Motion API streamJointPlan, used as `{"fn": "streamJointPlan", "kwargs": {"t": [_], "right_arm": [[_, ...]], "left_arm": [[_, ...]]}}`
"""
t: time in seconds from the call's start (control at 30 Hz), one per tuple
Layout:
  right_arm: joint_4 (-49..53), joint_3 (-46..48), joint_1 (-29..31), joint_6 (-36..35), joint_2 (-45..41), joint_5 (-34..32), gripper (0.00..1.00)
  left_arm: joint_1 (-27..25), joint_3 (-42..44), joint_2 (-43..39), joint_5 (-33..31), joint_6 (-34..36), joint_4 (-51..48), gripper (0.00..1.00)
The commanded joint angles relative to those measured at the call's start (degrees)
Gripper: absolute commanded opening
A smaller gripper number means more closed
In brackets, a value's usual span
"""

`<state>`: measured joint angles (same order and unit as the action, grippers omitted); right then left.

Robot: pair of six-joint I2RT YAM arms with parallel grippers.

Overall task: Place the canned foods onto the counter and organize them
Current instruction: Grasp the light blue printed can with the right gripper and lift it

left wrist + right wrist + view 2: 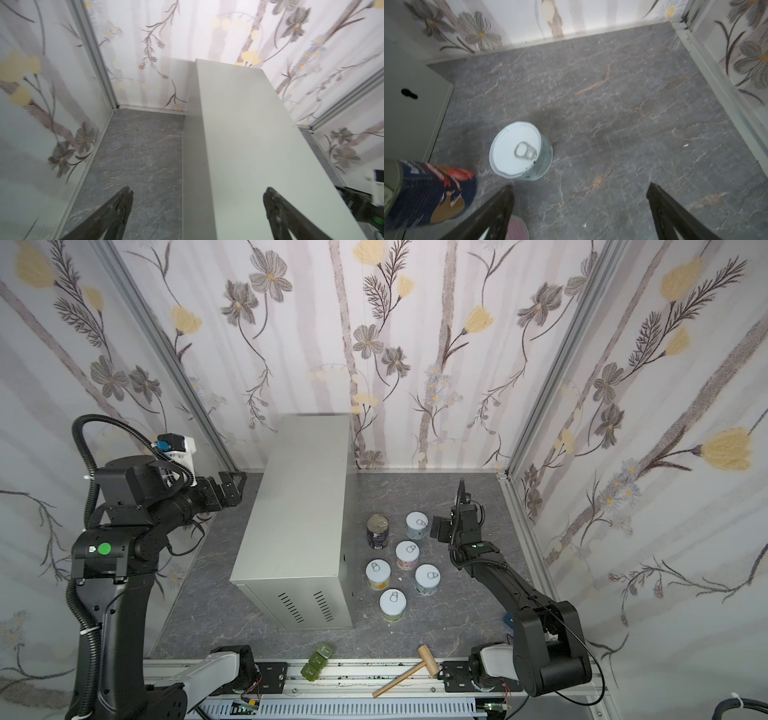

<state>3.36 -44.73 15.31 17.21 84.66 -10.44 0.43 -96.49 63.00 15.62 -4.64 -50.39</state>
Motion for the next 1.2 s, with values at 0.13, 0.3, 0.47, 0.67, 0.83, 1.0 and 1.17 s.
{"fn": "streamJointPlan", "kwargs": {"t": [0.13,0.3,0.47,0.67,0.83,1.0,1.17], "right_arm": [[13.33,3.50,8.69,8.70,-1.84,-3.98,1.00],[14.45,5.50,13.53,12.00,-2.01,-3.36,1.00],[13.80,6.31,17.84,15.10,0.18,-3.87,1.00],[14.48,5.29,20.08,16.35,3.19,-5.73,1.00],[16.71,4.62,22.35,17.09,3.80,-9.05,0.99],[18.10,4.43,23.79,16.92,3.04,-9.68,0.92],[18.15,5.00,24.58,16.71,2.53,-10.51,0.80]], "left_arm": [[-1.42,1.15,-2.63,17.26,0.29,-1.20,1.00],[-2.52,2.47,-4.53,18.75,0.94,-0.61,1.00],[-3.21,2.53,-5.07,19.60,1.00,-0.80,1.00],[-3.63,1.57,-5.60,20.68,0.85,-1.57,1.00],[-4.18,2.76,-6.85,21.55,1.03,-1.08,1.00],[-4.56,2.88,-6.69,21.77,0.82,-1.65,1.00],[-4.99,2.84,-6.66,23.05,-0.34,-1.76,1.00]]}}
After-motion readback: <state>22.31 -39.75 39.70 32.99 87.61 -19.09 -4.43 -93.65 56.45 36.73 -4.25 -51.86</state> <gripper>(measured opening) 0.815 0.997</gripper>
